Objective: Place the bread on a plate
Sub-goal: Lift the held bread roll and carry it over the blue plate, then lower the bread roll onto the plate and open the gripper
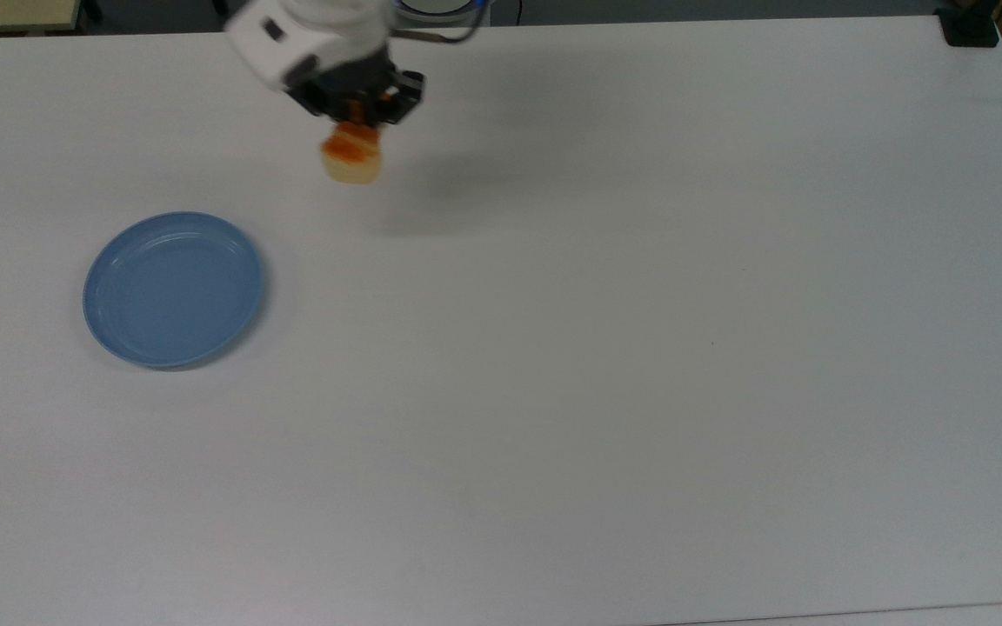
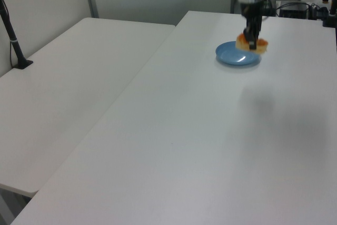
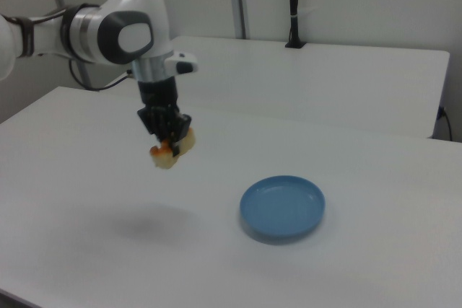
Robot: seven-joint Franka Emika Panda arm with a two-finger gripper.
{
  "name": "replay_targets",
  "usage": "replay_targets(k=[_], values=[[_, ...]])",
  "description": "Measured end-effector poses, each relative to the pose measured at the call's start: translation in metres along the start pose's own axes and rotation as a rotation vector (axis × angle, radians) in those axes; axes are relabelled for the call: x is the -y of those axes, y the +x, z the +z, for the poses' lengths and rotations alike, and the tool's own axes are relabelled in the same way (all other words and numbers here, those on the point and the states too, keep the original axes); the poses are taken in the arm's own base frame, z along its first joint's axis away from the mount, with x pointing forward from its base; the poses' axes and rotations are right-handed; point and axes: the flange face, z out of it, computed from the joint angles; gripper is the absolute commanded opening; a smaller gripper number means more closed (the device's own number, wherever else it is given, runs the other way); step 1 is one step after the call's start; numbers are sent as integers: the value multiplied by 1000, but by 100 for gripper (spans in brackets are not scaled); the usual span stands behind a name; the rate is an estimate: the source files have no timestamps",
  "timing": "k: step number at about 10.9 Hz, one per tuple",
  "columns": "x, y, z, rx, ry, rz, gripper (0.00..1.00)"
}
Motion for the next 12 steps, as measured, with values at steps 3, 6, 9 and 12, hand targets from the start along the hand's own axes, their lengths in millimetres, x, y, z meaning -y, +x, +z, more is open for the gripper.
replay_targets(k=[3, 6, 9, 12], values=[[-79, 24, 4, -7, -15, 117, 25], [-143, 77, 58, -43, -38, 223, 28], [-178, 102, 103, -97, -75, 265, 75], [-180, 110, 142, -65, -86, 273, 100]])
